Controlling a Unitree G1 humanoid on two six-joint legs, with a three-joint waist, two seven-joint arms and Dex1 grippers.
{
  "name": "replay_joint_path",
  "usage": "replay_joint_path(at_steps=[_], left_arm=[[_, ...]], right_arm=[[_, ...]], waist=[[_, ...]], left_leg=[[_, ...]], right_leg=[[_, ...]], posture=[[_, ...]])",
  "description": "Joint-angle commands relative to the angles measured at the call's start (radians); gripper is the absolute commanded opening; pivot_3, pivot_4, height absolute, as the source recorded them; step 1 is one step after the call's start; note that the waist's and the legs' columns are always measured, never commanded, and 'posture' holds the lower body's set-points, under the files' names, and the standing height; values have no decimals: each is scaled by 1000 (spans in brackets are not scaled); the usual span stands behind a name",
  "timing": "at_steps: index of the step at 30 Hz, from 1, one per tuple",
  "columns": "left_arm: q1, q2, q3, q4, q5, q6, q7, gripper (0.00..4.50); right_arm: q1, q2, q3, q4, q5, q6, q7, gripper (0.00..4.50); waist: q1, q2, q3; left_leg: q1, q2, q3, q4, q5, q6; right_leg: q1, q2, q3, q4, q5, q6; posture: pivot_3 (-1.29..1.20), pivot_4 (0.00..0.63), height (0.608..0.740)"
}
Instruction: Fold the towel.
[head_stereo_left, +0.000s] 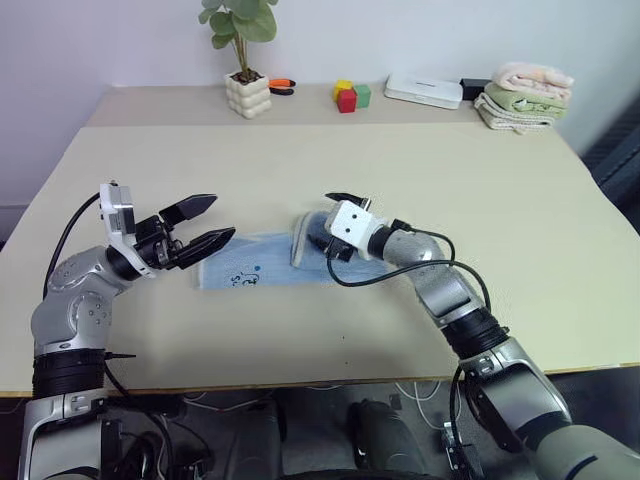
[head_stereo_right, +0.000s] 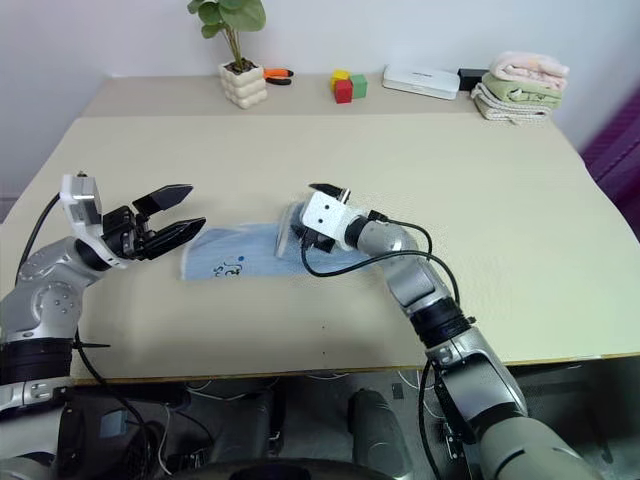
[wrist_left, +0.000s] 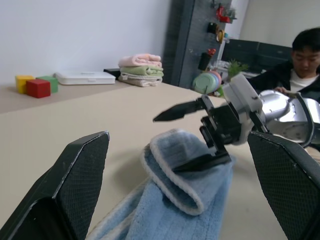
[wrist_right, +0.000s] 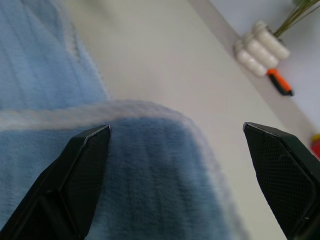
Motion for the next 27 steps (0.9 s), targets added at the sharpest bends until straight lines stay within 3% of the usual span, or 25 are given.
replay_joint_path(at_steps=[1, 6, 11, 20, 27], left_arm=[[13, 18, 27, -25, -17, -3, -7, 4500], [30, 20, 32, -36, -22, 0, -6, 4500], [15, 18, 23, -25, -19, -2, -13, 4500], [29, 55, -23, -36, 5, 19, -85, 4500], [80, 110, -45, -85, 3, 54, -135, 4500]], right_arm=[[8, -17, -147, -119, 144, 97, 37, 4317], [120, -81, -195, -400, 348, 279, 203, 4317], [217, -181, -156, -556, 401, 400, 289, 4317], [218, -215, -3, -454, 182, 253, 237, 4317], [184, -192, -33, -388, 167, 240, 209, 4317]], waist=[[1, 0, 0], [-1, 0, 0], [-3, 0, 0], [-2, 0, 0], [-2, 0, 0]], left_leg=[[0, 0, 0, 0, 0, 0], [0, 0, -1, -1, 0, 0], [1, 0, -1, -1, 0, 0], [1, 0, 0, 0, 0, 0], [1, 0, 0, 0, 0, 0]], right_leg=[[0, 0, 0, 0, 0, 0], [0, 0, -1, 0, 0, 0], [0, 0, -1, 0, -2, -3], [0, 0, 0, -1, -2, -3], [0, 0, 0, -1, -2, -4]], posture=[[0, 150, 740], [0, 150, 740], [0, 150, 740], [0, 150, 740], [0, 150, 740]])
